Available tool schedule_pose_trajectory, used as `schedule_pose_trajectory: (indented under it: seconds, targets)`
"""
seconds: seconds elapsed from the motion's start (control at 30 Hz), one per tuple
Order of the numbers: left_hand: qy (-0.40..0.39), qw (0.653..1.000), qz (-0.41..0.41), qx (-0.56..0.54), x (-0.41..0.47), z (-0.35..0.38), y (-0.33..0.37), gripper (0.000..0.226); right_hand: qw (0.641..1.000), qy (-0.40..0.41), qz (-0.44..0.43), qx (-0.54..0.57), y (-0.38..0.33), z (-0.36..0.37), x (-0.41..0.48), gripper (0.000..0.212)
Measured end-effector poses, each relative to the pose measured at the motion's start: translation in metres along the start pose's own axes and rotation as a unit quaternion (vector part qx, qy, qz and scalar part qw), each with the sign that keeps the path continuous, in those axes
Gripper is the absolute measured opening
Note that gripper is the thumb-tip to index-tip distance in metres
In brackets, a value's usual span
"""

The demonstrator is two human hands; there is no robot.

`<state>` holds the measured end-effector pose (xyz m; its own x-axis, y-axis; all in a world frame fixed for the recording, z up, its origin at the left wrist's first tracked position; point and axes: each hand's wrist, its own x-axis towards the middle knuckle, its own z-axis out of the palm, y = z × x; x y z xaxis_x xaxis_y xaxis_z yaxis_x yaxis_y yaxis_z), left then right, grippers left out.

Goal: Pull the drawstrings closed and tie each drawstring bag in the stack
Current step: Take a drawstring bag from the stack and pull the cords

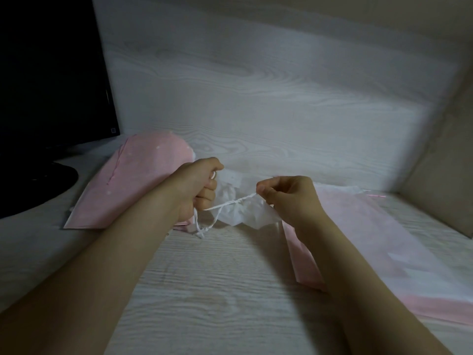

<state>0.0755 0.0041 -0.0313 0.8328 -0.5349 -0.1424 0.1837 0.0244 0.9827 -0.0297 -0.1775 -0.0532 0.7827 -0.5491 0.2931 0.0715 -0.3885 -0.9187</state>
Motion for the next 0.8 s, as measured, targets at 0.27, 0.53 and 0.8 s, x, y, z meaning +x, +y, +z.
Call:
schedule_pose_trajectory:
  seconds: [0.27,0.53,0.8]
  targets:
    - [-0.002,0.997,-0.007,0.077,-0.003,0.002,-0.004,0.034,0.968,0.046,-0.112,-0.222,0.007,0.007,0.004,0.02]
    - [0.045,0.985,0.055,0.158,0.001,0.003,-0.011,0.027,0.924,0.103,-0.182,-0.321,0.006,0.004,0.002,0.024]
    - [0.088,0.808,0.34,0.473,0.011,-0.004,-0.035,0.06,0.872,0.183,-0.26,-0.372,0.0,-0.001,0.001,0.029]
